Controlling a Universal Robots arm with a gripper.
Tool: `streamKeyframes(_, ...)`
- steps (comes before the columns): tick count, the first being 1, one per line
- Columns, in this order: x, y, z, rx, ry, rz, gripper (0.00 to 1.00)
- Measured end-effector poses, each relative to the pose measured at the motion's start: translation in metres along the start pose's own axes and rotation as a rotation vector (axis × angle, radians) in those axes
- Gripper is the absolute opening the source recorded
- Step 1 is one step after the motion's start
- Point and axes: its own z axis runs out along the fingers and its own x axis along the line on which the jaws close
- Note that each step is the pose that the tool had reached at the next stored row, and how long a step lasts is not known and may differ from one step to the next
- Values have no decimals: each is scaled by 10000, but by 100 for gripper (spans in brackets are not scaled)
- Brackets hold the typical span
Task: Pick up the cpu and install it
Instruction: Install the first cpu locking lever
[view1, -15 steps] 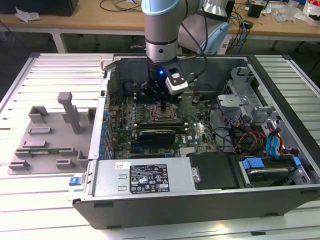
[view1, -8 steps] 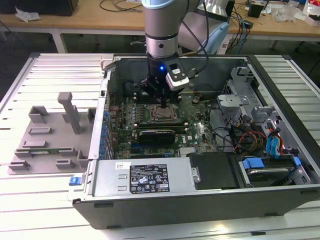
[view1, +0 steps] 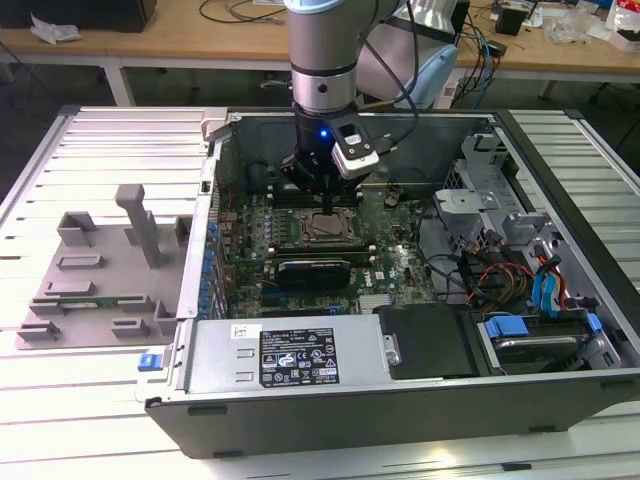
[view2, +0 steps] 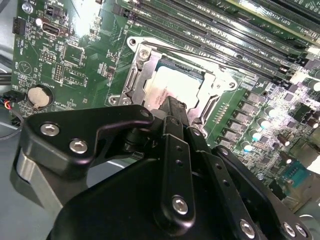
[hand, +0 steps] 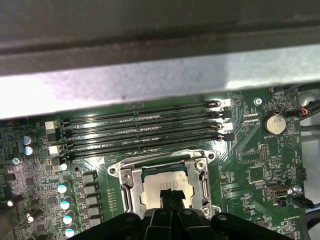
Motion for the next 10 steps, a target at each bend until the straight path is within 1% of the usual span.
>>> streamKeyframes(3, 0, 0, 0, 3, 0, 0, 11)
streamKeyframes(5, -1, -13, 0, 3, 0, 0, 11)
streamKeyframes(6, -4, -30, 2, 3, 0, 1, 11)
streamKeyframes(7, -8, -64, 5, 2, 0, 0, 11)
streamKeyframes(9, -13, -102, 7, 3, 0, 0, 11)
streamKeyframes(10, -14, -110, 8, 3, 0, 0, 11)
